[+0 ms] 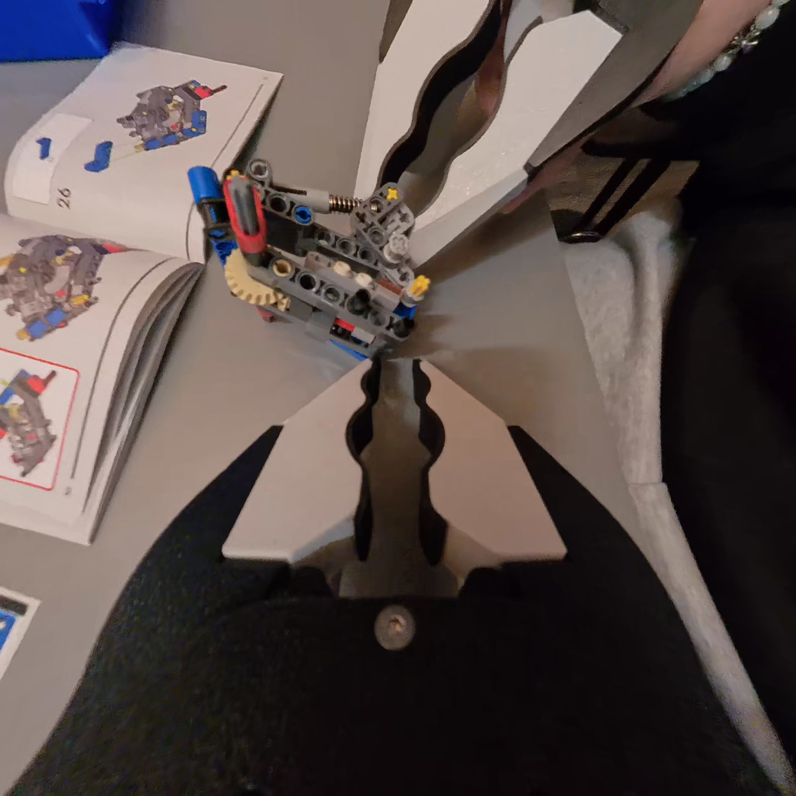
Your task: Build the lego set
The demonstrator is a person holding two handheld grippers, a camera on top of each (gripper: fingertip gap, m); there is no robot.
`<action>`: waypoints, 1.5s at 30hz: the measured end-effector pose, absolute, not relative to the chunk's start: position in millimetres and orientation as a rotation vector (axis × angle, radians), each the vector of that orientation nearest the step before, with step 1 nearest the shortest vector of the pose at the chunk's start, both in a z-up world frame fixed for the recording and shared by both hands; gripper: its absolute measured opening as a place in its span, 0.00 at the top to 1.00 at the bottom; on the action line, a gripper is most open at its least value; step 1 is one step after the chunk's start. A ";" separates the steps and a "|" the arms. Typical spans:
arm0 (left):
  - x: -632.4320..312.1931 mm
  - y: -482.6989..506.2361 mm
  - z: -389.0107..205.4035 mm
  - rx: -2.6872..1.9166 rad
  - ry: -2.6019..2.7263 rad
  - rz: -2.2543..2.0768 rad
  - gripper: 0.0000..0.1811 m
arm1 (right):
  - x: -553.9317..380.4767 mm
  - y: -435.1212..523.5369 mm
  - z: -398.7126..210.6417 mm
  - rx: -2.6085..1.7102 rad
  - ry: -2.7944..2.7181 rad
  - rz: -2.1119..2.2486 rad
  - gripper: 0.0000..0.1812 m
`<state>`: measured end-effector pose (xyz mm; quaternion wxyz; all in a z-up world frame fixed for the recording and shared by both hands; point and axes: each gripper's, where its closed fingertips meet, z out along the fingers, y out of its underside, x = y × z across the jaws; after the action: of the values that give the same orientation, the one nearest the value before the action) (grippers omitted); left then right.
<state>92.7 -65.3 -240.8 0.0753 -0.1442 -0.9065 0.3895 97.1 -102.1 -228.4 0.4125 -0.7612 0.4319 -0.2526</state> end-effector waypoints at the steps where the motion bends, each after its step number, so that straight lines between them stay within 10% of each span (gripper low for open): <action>1: 94.2 -65.6 -237.9 -0.430 -2.732 1.185 0.93 | 96.3 -102.2 -228.3 -1.912 1.084 -0.632 0.91; 45: 110.0 -70.6 -219.7 -0.292 -2.683 1.457 0.85 | 100.0 -95.4 -224.1 -1.752 1.167 -0.429 0.91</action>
<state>110.0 -70.6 -219.7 0.0372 -0.0950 -0.8741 0.4749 100.0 -95.4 -224.1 0.4766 -0.7170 0.4774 -0.1756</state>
